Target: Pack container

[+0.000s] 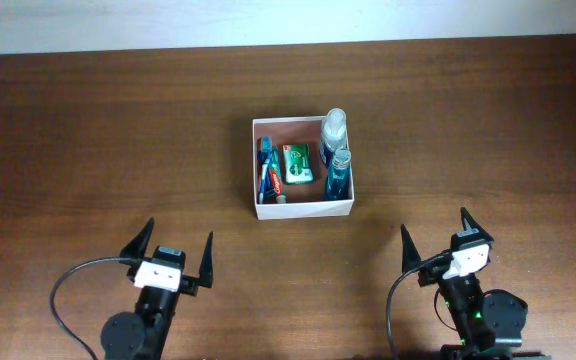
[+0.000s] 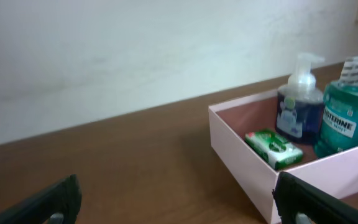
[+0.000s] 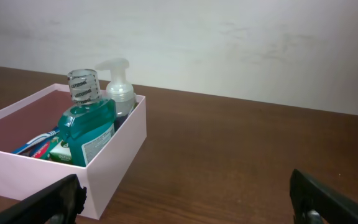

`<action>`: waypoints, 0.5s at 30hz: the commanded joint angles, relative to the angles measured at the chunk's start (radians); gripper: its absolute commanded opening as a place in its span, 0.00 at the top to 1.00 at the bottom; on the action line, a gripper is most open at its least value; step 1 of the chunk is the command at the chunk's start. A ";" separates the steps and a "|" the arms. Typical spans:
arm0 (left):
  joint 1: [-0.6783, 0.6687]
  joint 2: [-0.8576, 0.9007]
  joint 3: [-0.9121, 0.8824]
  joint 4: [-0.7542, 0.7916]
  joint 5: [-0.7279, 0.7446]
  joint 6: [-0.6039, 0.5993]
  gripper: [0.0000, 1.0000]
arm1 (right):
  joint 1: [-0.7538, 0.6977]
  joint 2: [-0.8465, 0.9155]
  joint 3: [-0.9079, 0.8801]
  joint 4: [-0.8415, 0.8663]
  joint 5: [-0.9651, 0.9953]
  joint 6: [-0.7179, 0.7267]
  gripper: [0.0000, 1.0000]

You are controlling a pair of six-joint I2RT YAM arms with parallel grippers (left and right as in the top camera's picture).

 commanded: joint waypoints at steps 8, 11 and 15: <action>0.020 -0.037 -0.008 -0.091 0.011 0.020 0.01 | 0.004 -0.010 -0.010 0.002 0.008 0.002 0.02; 0.044 -0.037 -0.008 -0.104 0.014 0.019 0.01 | 0.004 -0.010 -0.010 0.002 0.008 0.002 0.02; 0.056 -0.037 -0.008 -0.104 0.014 0.020 0.01 | 0.004 -0.010 -0.010 0.002 0.008 0.002 0.02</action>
